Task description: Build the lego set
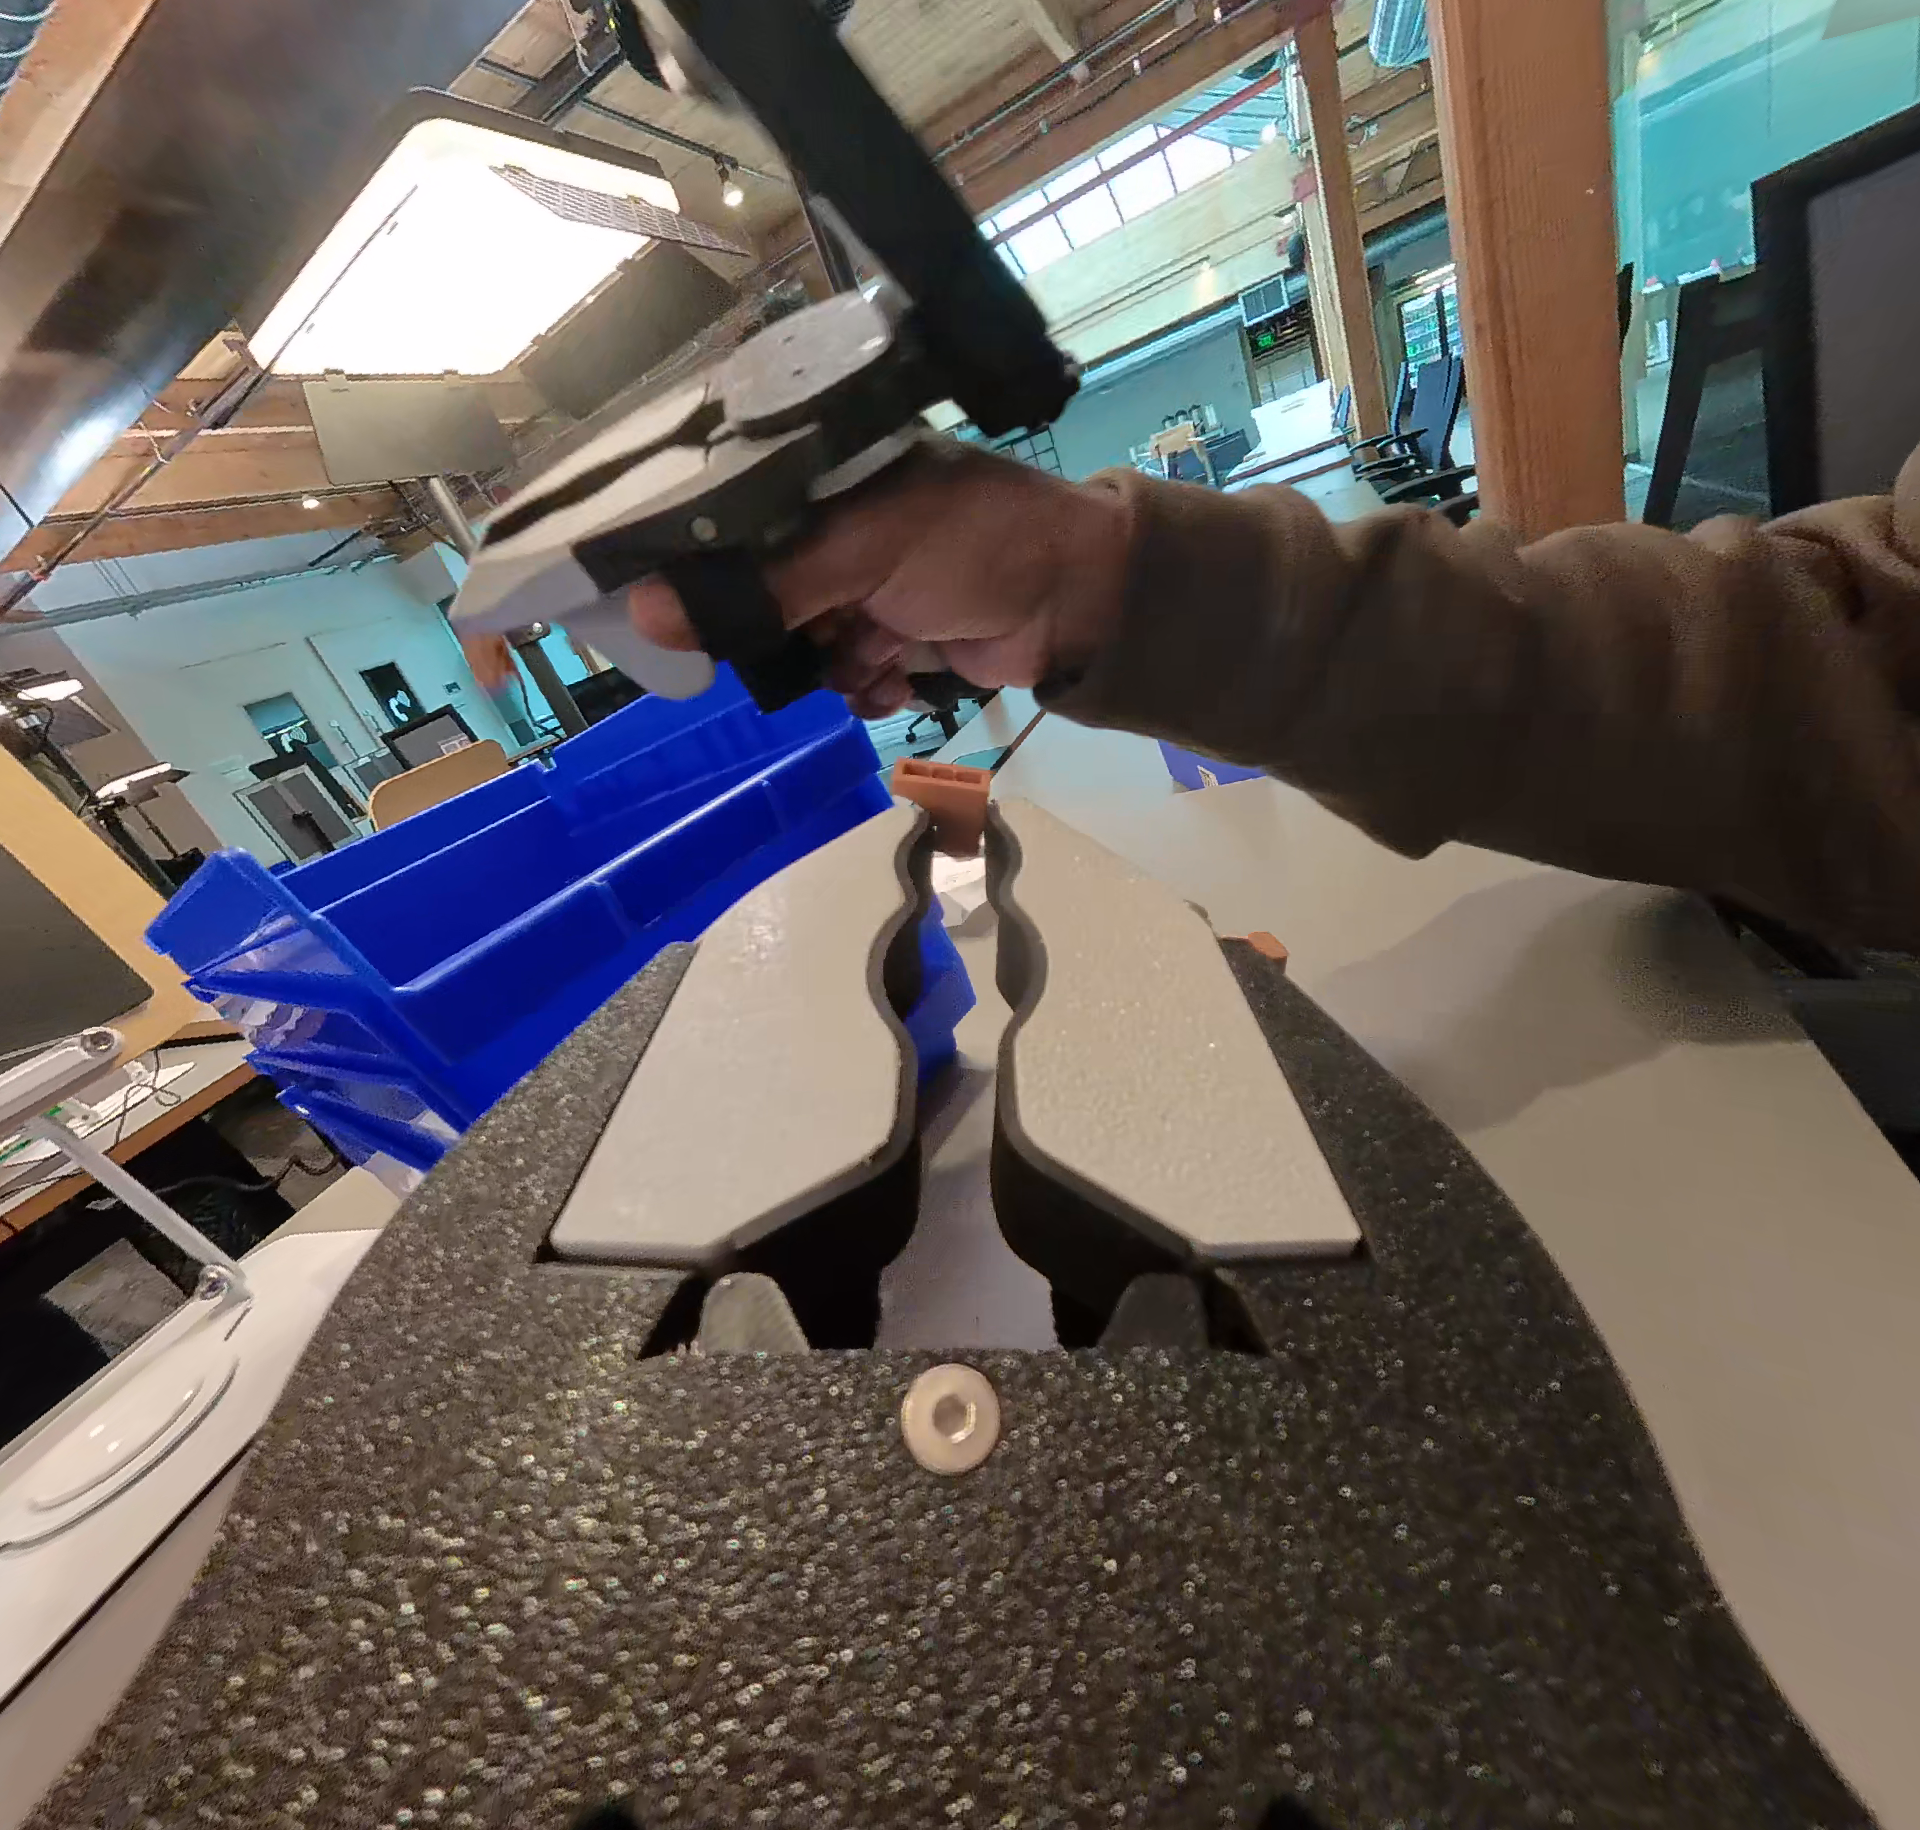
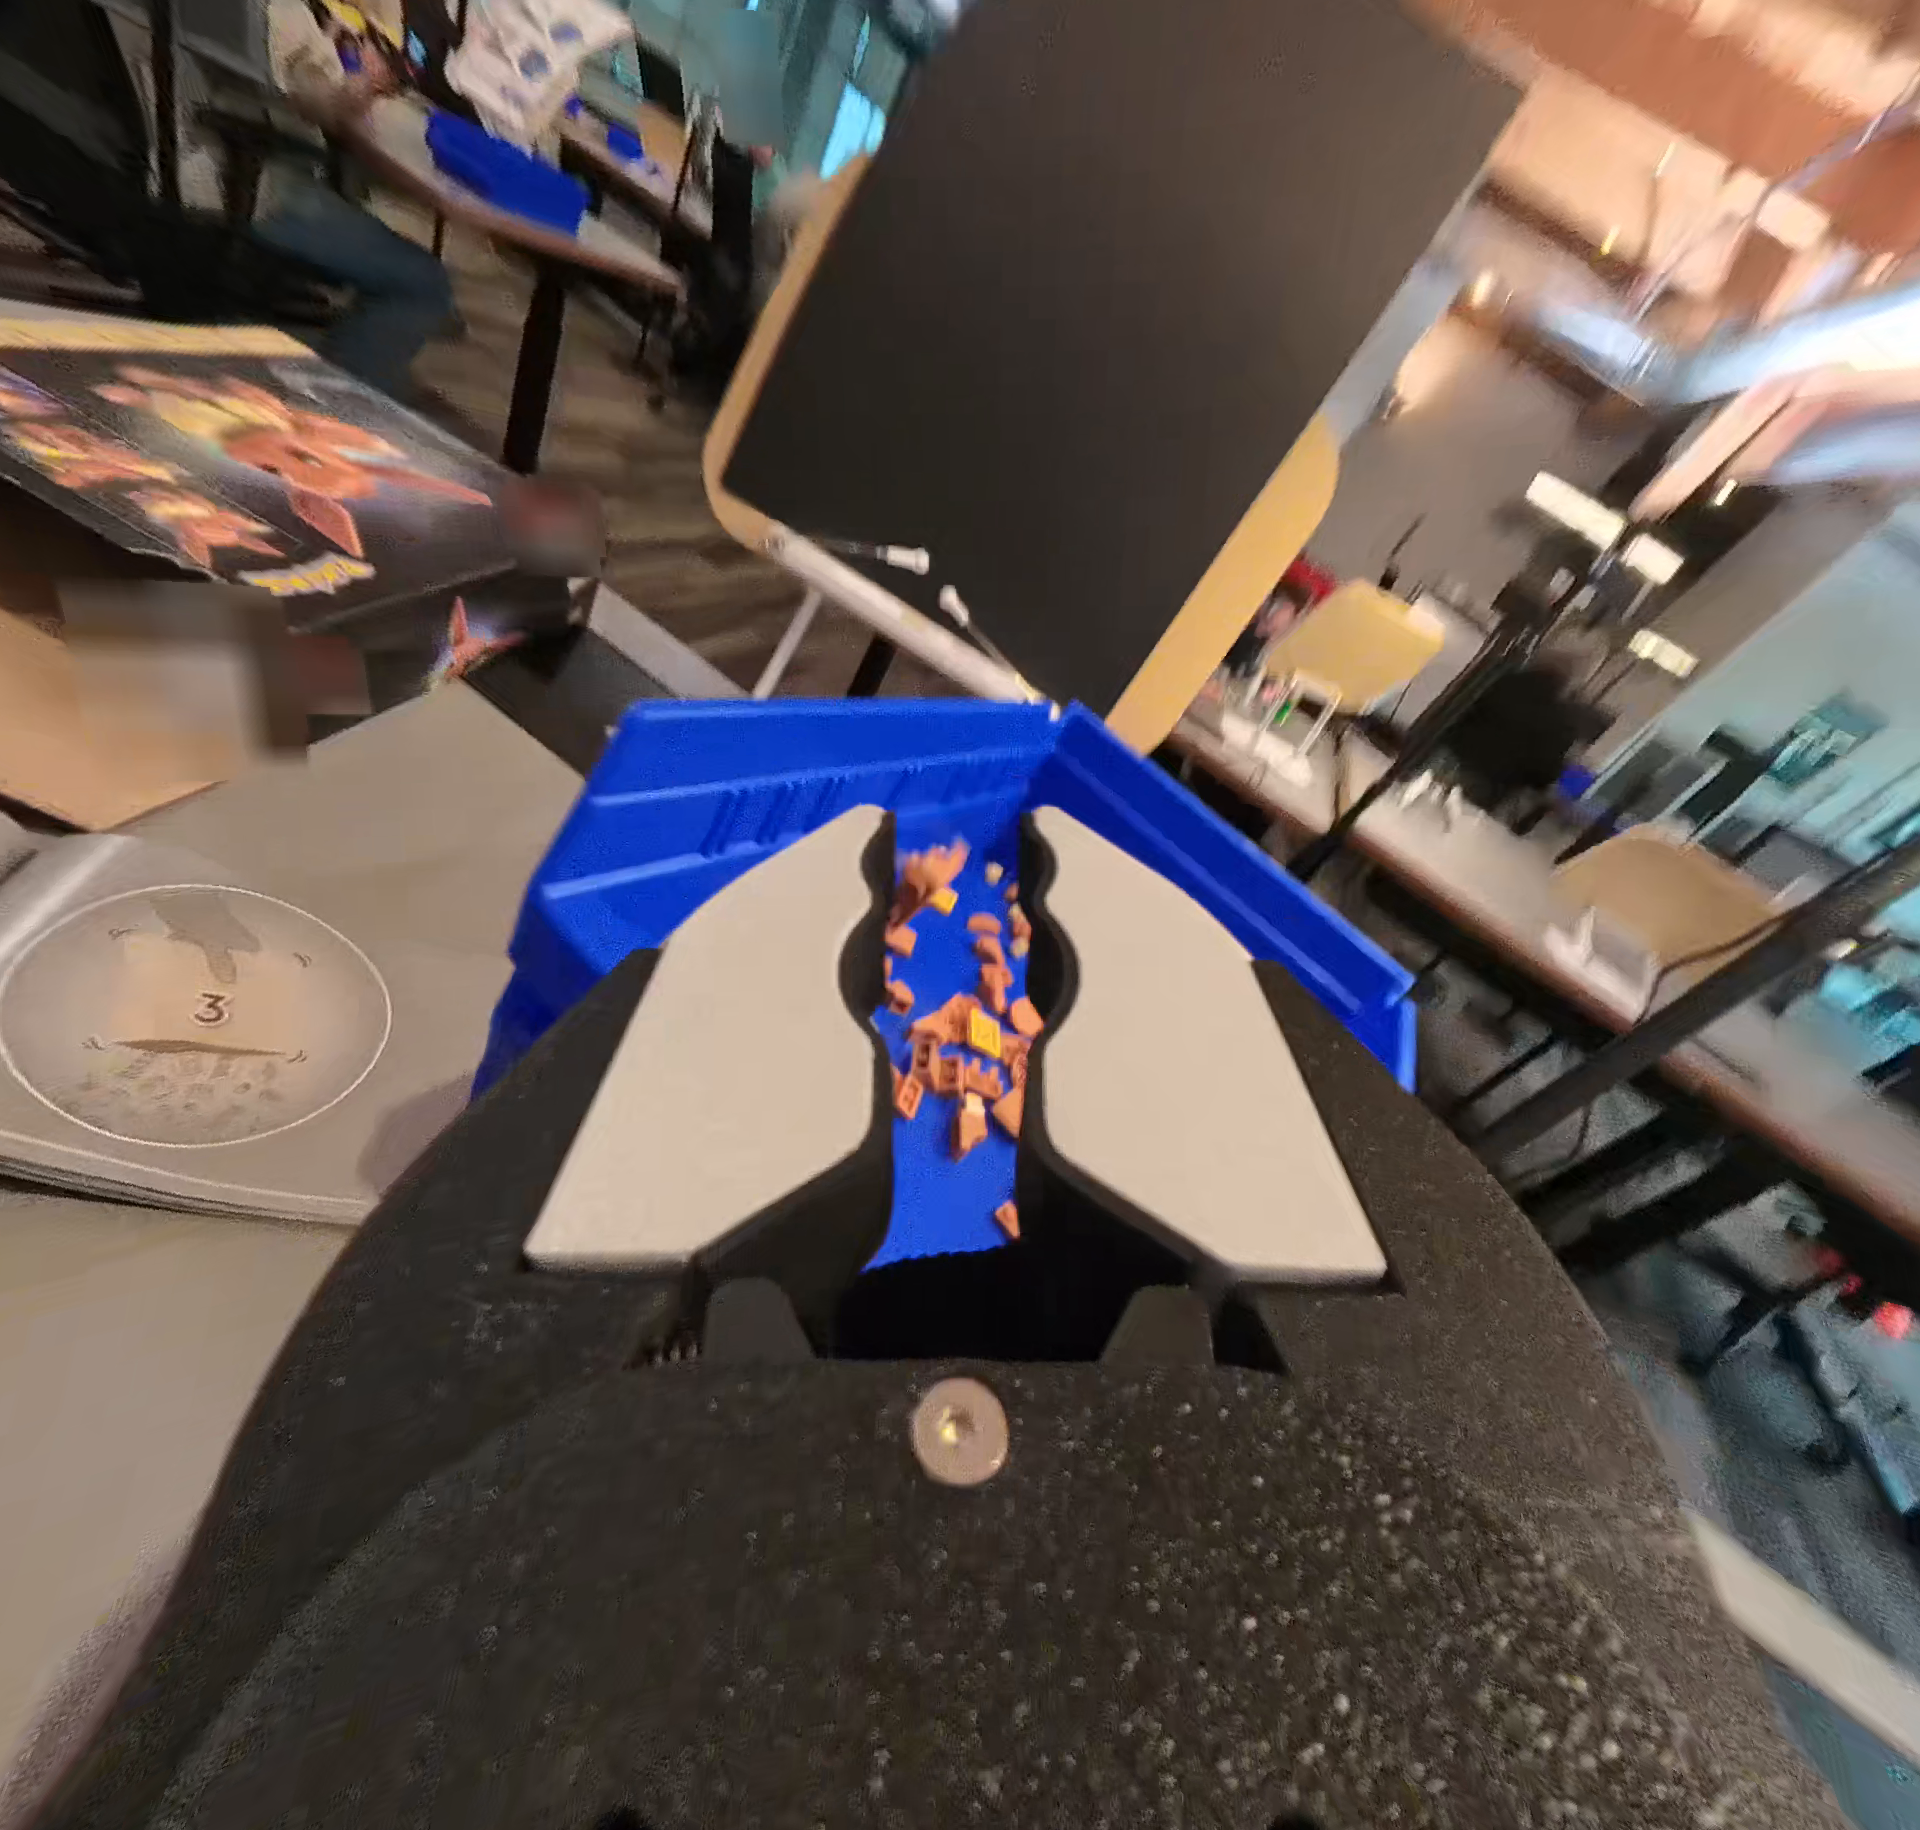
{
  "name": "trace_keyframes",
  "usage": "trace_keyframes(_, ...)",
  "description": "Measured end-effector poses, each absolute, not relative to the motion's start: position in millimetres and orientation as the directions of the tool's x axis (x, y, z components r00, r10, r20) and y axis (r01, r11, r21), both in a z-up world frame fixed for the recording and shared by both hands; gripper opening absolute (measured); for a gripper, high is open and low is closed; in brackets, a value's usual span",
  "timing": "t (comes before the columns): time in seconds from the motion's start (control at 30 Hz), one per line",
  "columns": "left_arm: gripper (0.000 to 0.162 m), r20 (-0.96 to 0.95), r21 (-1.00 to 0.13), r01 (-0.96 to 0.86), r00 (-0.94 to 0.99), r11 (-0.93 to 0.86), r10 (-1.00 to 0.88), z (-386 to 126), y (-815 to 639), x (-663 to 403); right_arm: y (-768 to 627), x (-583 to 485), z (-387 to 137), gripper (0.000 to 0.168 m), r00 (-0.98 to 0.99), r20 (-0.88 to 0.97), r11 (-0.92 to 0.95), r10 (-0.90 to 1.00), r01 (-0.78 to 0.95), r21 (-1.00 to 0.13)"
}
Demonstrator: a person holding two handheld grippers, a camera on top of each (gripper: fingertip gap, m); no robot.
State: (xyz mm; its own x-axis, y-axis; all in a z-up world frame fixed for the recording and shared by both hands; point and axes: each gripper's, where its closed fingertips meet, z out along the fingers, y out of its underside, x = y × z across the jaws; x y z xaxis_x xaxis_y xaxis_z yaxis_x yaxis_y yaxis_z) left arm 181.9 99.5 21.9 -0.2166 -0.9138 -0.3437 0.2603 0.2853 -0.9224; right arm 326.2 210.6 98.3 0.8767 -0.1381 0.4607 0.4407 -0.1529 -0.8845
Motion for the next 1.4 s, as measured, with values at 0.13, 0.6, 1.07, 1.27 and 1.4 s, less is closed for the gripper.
trace_keyframes(0.13,0.009,-0.319,-0.928,0.26,-0.188,0.266,-0.929,24,111,181,209,321,100,0.029,0.859,0.486,-0.087,-0.16,0.478,-0.874)
trace_keyframes(0.6,0.009,-0.815,-0.552,0.019,0.2,0.834,-0.544,13,130,187,133,186,29,0.019,0.802,0.291,-0.048,0.522,0.369,-0.928)
trace_keyframes(1.07,0.009,-0.923,-0.345,-0.146,0.235,0.927,-0.306,-1,135,195,135,179,-1,0.009,0.798,0.271,-0.115,0.538,0.388,-0.914)
trace_keyframes(1.27,0.013,-0.814,-0.564,0.047,0.141,0.825,-0.564,5,123,191,126,180,7,0.008,0.74,0.294,0.001,0.605,0.368,-0.93)
trace_keyframes(1.4,0.014,-0.625,-0.765,0.251,-0.065,0.594,-0.778,19,107,178,111,177,19,0.008,0.68,0.294,0.101,0.672,0.309,-0.946)
